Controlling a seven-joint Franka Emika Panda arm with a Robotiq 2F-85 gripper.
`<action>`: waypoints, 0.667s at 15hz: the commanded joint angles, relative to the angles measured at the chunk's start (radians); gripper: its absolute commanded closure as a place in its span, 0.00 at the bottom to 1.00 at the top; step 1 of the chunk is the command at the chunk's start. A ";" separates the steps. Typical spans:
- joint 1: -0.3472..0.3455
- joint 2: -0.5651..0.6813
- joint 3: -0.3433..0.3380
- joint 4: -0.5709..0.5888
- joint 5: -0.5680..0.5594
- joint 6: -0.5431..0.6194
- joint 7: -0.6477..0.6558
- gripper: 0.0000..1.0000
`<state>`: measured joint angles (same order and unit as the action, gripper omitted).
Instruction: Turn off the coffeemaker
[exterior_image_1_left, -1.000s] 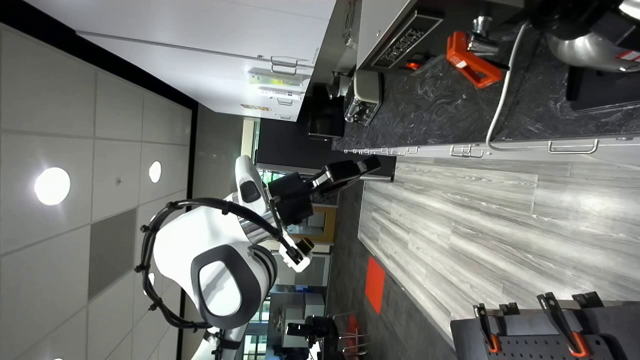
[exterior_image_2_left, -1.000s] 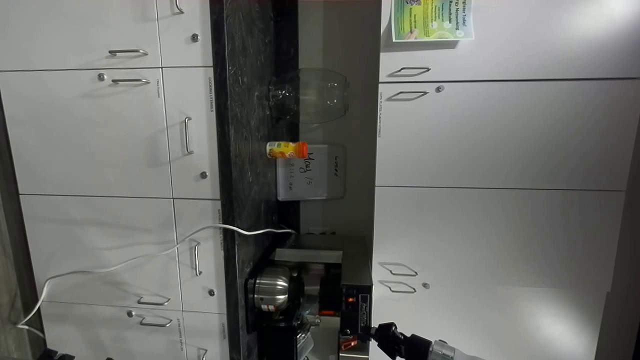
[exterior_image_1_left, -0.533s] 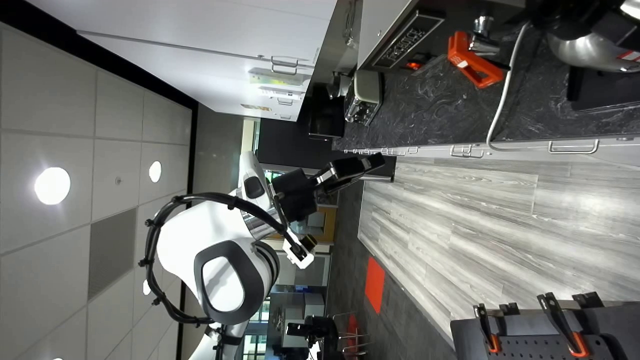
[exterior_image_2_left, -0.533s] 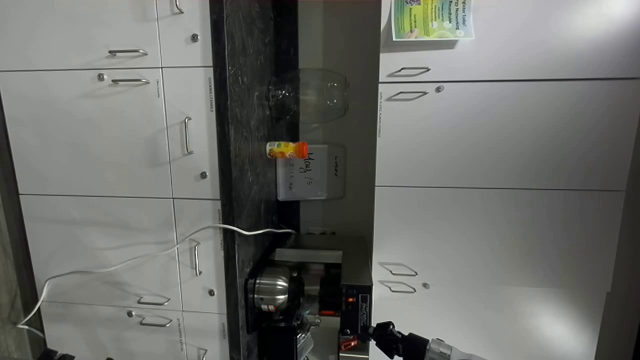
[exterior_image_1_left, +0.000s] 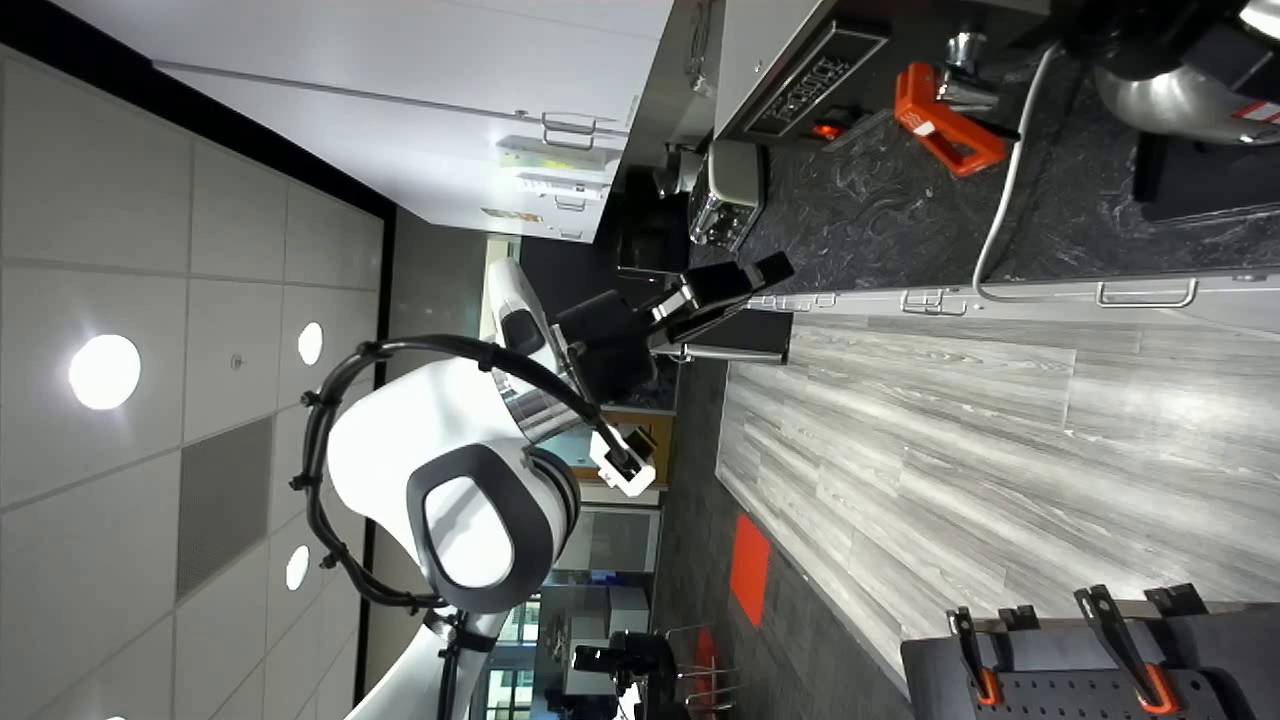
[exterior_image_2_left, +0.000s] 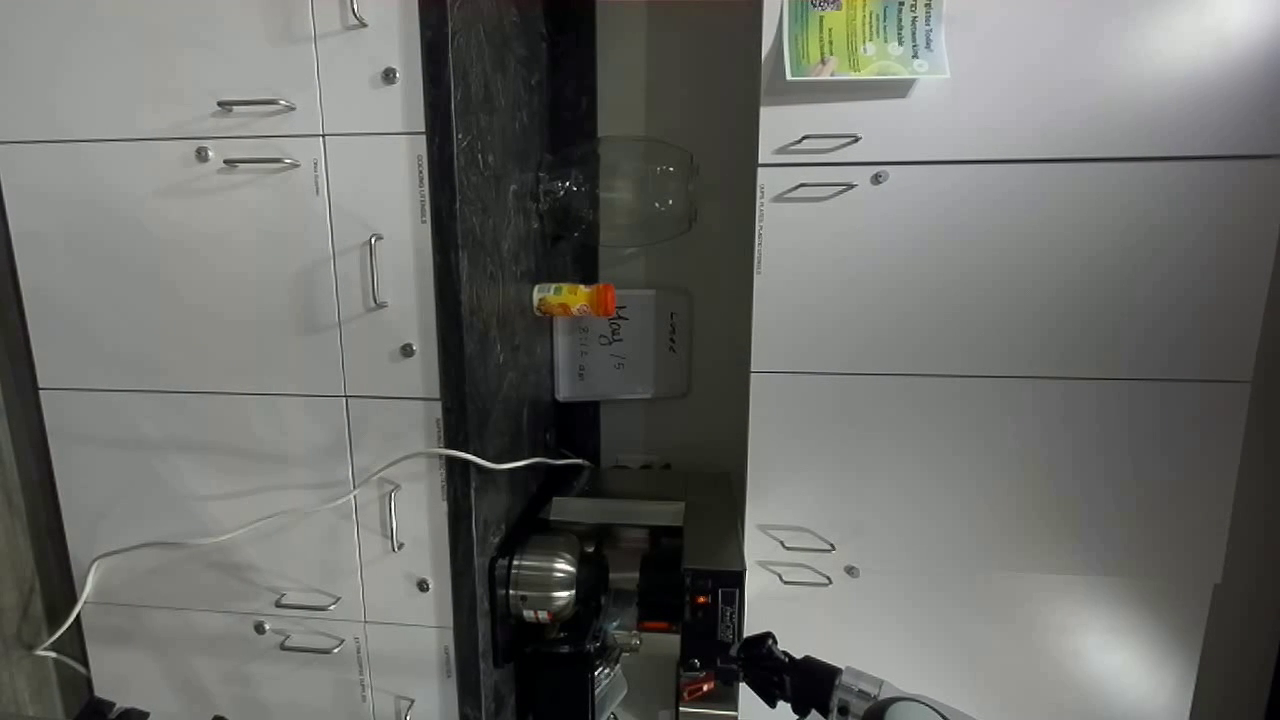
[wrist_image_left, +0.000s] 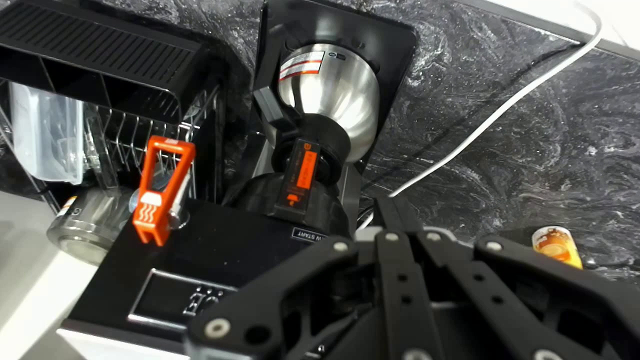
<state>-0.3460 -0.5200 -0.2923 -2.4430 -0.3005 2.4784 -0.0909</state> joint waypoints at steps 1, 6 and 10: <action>0.000 0.091 -0.012 0.057 0.021 0.051 -0.014 1.00; 0.018 0.171 -0.042 0.100 0.055 0.098 -0.061 1.00; 0.039 0.217 -0.064 0.127 0.098 0.119 -0.143 1.00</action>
<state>-0.3354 -0.3484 -0.3296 -2.3554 -0.2464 2.5705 -0.1580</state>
